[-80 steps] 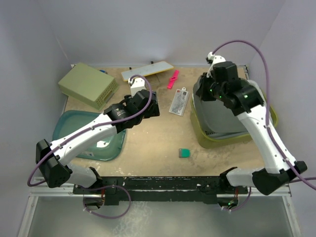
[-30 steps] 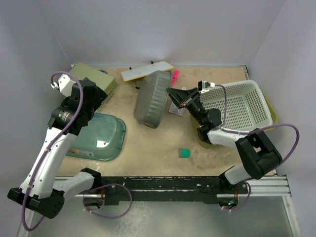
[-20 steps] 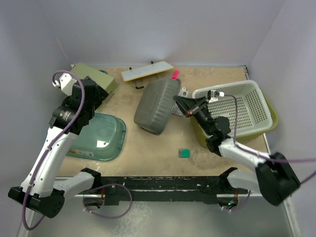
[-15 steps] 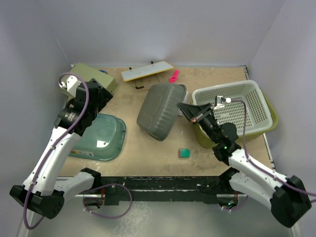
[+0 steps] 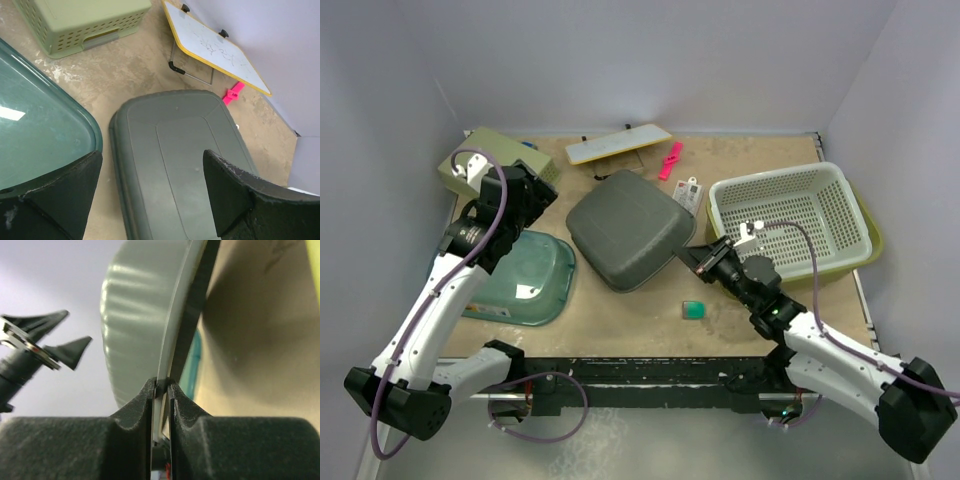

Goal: Turn the large container upside down

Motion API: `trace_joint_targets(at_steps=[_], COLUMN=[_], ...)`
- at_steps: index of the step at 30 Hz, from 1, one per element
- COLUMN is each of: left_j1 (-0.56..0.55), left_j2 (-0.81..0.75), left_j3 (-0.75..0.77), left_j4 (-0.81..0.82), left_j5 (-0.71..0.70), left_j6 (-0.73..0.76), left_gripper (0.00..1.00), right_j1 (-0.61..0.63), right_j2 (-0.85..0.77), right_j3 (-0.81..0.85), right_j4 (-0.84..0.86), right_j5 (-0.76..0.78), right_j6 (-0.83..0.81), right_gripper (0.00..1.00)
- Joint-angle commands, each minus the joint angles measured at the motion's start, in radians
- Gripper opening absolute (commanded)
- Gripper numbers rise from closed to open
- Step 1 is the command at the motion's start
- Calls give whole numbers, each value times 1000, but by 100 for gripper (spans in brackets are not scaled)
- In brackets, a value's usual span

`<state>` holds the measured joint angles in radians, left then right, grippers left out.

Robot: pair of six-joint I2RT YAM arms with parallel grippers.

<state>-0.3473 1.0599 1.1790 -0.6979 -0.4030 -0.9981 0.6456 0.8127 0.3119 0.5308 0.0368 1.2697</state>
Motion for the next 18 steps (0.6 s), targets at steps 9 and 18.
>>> trace_joint_targets(at_steps=[9, 18], left_j1=[5, 6], left_j2=[41, 89], left_j3=[14, 37], left_j4=[56, 38], left_j5=[65, 91], left_j6=[87, 158], left_gripper=[79, 79], right_j1=[119, 134], right_j2=[203, 390], right_j3=[116, 337], right_j4=[-151, -496], right_j5=[28, -157], right_j6=[-79, -256], right_gripper=[38, 60])
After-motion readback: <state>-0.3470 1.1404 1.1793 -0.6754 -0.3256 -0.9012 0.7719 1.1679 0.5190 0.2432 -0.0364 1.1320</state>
